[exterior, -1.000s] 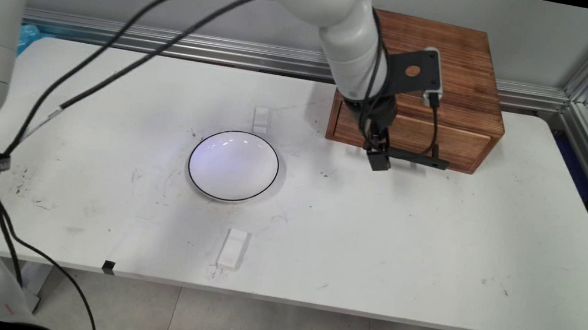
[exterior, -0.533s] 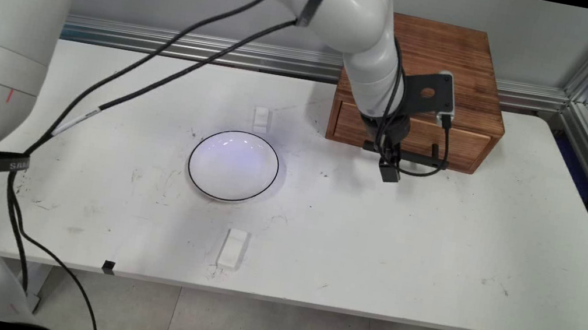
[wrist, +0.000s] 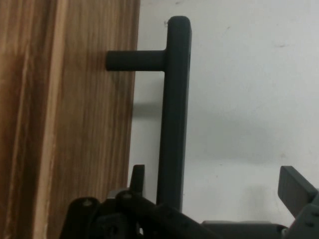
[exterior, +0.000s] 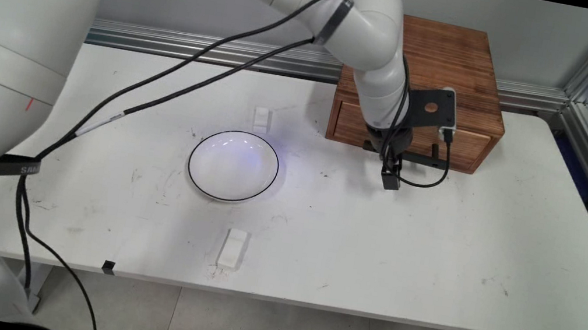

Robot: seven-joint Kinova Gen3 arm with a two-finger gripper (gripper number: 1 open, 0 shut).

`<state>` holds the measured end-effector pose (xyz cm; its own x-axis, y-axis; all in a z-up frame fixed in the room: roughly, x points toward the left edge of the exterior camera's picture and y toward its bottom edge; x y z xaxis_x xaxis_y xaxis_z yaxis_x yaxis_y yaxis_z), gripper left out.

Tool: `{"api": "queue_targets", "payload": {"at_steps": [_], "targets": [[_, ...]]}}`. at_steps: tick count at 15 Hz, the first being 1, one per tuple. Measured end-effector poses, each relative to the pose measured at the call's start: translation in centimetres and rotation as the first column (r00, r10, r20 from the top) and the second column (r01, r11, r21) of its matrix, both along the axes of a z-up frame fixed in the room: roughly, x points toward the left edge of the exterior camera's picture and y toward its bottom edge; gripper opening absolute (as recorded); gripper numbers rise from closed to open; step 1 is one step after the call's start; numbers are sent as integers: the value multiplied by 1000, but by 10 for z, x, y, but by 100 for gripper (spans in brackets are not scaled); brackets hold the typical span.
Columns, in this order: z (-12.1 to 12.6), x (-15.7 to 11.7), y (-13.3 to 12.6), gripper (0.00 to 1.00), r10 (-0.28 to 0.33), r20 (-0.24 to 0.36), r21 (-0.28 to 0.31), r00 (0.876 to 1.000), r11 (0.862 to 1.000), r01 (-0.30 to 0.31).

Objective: Open the drawer

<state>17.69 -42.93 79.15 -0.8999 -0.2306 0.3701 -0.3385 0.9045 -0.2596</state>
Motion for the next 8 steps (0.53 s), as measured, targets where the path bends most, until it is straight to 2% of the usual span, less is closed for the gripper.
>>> {"api": "queue_targets", "payload": {"at_steps": [8], "targets": [[-12, -8, -7, 100, 1, 17, 18, 1000, 1000, -1]]}}
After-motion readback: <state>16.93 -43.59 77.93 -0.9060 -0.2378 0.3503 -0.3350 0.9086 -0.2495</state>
